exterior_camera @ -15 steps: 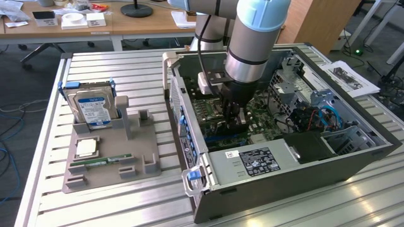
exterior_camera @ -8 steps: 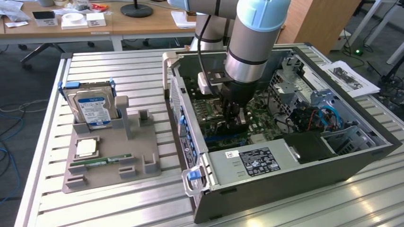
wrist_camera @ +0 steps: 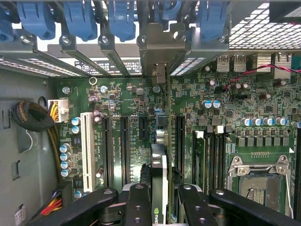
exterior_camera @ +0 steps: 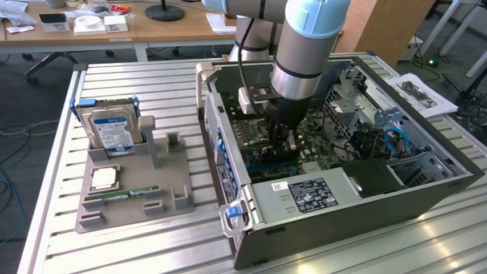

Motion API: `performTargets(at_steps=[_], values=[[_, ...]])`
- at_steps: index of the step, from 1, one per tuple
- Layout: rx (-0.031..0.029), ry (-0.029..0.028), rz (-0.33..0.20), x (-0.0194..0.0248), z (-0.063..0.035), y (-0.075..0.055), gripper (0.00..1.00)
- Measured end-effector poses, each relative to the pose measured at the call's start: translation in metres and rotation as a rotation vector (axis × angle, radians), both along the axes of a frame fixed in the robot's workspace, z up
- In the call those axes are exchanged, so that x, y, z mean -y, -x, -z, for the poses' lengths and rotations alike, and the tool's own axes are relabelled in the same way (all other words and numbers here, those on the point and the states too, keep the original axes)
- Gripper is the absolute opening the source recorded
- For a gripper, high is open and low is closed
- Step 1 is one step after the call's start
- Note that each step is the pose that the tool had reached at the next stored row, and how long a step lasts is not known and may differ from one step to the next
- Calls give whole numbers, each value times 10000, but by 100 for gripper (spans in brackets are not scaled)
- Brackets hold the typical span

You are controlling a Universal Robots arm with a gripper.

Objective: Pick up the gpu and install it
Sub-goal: 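Insert the gpu into the slot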

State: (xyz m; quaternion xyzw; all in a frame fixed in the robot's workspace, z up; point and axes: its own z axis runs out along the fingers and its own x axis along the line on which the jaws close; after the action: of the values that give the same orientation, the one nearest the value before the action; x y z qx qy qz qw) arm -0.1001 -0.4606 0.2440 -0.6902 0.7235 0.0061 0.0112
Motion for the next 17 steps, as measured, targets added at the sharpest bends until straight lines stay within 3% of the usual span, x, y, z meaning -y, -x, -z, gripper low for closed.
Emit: performTargets(at_steps=[17], values=[[0, 0, 4, -2, 4, 6, 27]])
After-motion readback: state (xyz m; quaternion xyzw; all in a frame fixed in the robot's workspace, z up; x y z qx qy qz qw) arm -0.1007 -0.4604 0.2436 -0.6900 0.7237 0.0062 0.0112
